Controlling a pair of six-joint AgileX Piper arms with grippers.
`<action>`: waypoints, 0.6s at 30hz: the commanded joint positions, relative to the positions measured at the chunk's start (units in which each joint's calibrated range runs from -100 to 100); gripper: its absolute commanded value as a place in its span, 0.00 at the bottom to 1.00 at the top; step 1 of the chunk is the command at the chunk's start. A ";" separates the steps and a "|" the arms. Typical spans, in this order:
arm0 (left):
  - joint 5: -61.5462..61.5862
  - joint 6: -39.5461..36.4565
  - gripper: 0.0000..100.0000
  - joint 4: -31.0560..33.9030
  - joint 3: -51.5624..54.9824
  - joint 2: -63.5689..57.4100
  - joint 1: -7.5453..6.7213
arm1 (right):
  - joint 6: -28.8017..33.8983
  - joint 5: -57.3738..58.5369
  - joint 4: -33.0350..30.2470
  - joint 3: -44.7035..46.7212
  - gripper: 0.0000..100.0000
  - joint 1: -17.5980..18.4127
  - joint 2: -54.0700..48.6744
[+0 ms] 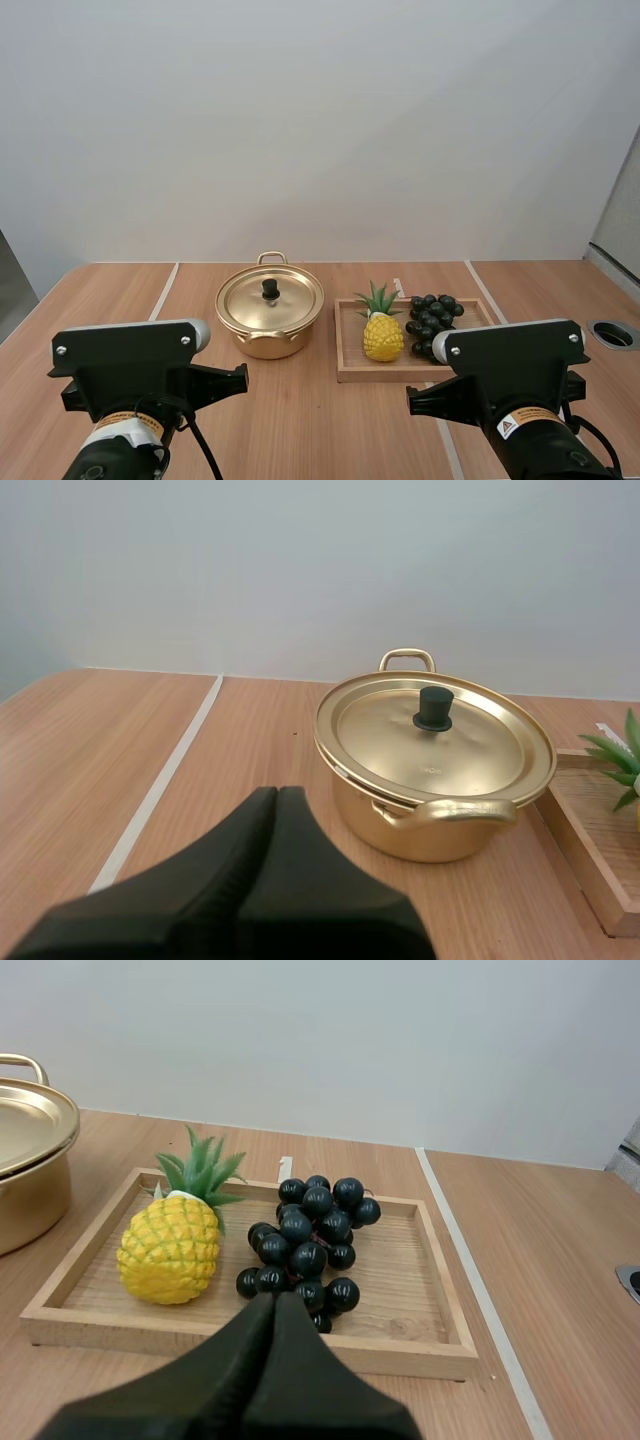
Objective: Open the pot, put the pineapple inside, and close it
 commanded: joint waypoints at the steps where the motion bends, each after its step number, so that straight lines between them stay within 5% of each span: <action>1: -0.40 -0.42 0.00 -0.85 0.00 -0.25 0.10 | -0.21 -0.72 -0.30 0.00 0.00 0.11 -0.29; 18: -0.40 -0.42 0.00 -0.85 0.00 -0.25 0.10 | -0.21 -0.89 -0.92 0.00 0.00 0.11 -0.29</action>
